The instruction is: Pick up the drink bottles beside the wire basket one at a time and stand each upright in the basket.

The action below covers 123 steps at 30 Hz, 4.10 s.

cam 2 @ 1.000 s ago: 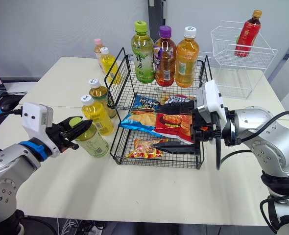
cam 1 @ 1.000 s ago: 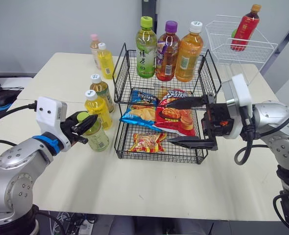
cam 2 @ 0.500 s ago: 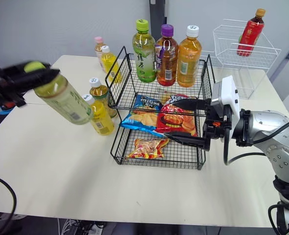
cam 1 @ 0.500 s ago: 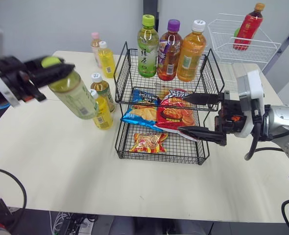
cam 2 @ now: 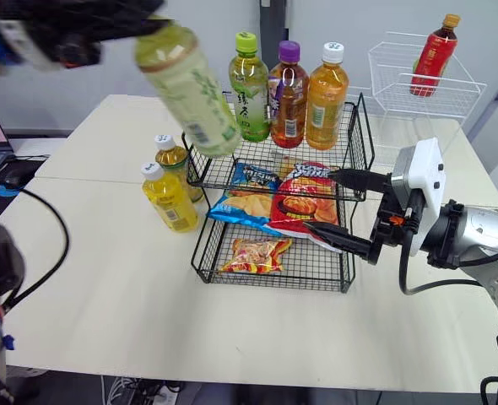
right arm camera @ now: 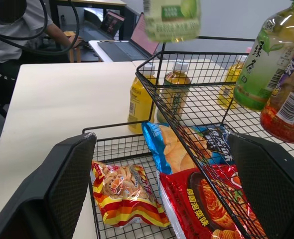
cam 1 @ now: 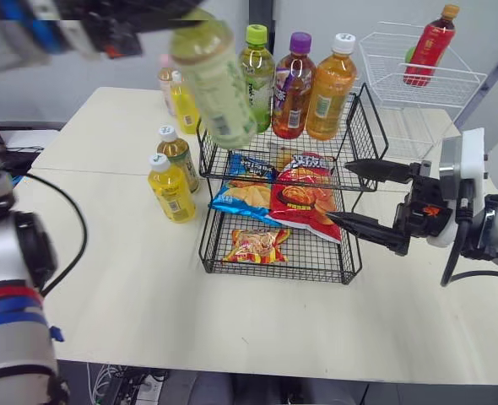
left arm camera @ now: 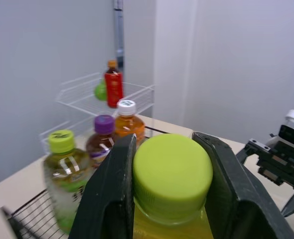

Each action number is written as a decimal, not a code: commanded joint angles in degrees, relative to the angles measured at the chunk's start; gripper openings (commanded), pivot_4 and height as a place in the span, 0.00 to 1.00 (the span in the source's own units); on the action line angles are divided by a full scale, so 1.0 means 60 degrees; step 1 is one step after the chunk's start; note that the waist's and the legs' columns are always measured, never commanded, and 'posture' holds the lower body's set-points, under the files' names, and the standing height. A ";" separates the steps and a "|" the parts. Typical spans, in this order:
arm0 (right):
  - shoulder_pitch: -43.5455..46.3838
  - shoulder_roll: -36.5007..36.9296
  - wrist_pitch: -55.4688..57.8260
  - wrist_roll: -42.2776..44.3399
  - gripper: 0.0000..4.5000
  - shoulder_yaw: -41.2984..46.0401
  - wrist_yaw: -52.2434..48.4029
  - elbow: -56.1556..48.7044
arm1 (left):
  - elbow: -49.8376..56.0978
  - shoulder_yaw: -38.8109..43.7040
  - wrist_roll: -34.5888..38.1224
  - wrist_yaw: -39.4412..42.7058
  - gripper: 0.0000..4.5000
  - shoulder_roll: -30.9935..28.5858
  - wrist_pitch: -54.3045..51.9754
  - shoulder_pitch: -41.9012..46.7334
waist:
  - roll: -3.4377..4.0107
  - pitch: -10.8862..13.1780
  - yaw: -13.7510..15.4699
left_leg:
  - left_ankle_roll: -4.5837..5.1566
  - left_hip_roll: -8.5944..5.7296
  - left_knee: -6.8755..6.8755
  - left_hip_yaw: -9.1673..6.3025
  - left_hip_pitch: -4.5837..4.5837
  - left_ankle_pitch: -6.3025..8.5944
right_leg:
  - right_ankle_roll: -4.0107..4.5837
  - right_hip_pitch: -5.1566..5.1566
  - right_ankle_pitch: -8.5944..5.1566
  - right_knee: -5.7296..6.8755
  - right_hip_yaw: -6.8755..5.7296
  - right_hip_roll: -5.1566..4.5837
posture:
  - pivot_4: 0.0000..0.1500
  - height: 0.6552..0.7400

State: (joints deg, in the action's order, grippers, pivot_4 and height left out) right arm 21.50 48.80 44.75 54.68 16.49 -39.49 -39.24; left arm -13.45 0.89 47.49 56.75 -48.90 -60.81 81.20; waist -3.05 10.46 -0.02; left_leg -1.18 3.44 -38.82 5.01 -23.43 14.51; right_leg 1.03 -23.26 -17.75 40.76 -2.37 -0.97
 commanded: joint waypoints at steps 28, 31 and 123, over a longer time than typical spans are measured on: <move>-0.1599 0.0608 0.0043 0.0824 1.00 0.2052 0.3466 -0.1646 | -0.7147 -0.0955 -0.4964 0.2169 0.31 0.5514 0.6124 0.2999 | 0.0026 0.0016 -0.0038 | -0.0011 -0.0009 0.0001 0.0007 -0.0073 -0.0006 | -0.0009 -0.0056 -0.0006 -0.0037 0.0013 0.0006 | 1.00 1.00; -0.1585 0.0690 -0.0010 0.0728 1.00 0.2217 0.3449 -0.1524 | -0.7334 -0.0831 -0.5080 0.2228 0.47 0.5580 0.6229 0.3097 | 0.0026 0.0016 -0.0037 | -0.0011 -0.0010 0.0002 0.0007 -0.0073 -0.0006 | -0.0010 -0.0056 -0.0007 -0.0037 0.0012 0.0006 | 1.00 1.00; -0.0447 0.0911 0.0201 0.3110 1.00 0.0107 0.2799 -0.1767 | 0.3038 0.3048 -0.1674 -0.1995 0.30 -0.0480 0.1375 -0.5743 | -0.0003 0.0001 0.0021 | 0.0010 0.0004 -0.0008 -0.0021 -0.0026 0.0004 | -0.0003 -0.0007 0.0000 -0.0002 -0.0012 -0.0003 | 1.00 1.00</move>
State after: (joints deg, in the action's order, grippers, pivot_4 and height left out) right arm 19.01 53.64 47.16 72.29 14.64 -22.47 -48.42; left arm 4.59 17.52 35.94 43.45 -49.49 -53.04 42.54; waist -3.06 10.47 0.10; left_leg -1.12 3.45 -38.87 4.88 -23.59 14.54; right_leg 1.01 -23.30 -17.75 40.74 -2.45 -0.98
